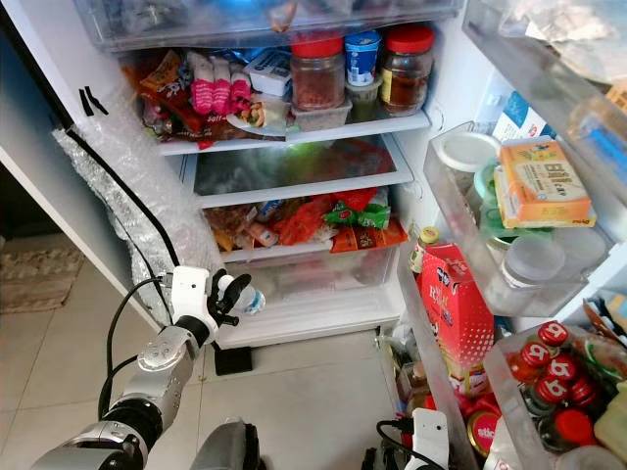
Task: Restocking fridge
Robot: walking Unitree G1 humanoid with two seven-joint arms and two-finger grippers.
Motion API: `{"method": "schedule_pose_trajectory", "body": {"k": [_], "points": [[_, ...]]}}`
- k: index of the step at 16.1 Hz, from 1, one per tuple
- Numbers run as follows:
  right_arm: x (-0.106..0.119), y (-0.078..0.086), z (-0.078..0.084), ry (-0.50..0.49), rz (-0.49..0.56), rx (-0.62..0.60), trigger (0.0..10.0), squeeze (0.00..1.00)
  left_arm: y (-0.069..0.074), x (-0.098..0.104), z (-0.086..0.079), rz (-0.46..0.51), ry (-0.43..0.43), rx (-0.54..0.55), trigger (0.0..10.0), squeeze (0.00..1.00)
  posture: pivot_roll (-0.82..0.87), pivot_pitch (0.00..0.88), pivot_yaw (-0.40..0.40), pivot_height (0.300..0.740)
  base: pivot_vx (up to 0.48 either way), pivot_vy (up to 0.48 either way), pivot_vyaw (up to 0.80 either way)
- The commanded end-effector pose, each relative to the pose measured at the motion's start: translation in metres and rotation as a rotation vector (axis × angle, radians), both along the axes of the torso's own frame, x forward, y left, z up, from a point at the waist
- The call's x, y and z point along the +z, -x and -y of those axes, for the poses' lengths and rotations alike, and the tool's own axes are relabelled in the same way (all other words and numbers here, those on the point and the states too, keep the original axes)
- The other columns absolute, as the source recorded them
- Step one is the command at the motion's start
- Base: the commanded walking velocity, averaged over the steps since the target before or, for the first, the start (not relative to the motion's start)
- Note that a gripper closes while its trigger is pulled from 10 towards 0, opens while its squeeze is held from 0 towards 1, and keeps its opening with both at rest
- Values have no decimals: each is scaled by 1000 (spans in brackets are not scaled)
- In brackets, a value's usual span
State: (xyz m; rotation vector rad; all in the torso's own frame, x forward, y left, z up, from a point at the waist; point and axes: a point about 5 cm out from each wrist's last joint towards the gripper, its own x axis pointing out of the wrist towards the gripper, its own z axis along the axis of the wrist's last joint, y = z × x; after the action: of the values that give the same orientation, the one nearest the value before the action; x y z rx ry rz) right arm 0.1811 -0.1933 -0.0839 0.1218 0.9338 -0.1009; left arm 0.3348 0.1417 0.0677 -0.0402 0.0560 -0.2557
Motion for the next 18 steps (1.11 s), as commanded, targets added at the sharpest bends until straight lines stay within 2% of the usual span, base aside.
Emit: {"method": "schedule_pose_trajectory", "body": {"k": [1, 18], "points": [[-3, 6, -1, -4, -22, 7, 10000, 0, 0, 1, -4, 8, -15, -2, 10000, 0, 49, 114, 44, 645, 251, 0, 0], [-4, 7, -3, -29, -28, -3, 10000, 0, -1, 6, -3, 39, -48, -25, 10000, 0, 51, 119, 47, 645, 294, 0, 25]]}}
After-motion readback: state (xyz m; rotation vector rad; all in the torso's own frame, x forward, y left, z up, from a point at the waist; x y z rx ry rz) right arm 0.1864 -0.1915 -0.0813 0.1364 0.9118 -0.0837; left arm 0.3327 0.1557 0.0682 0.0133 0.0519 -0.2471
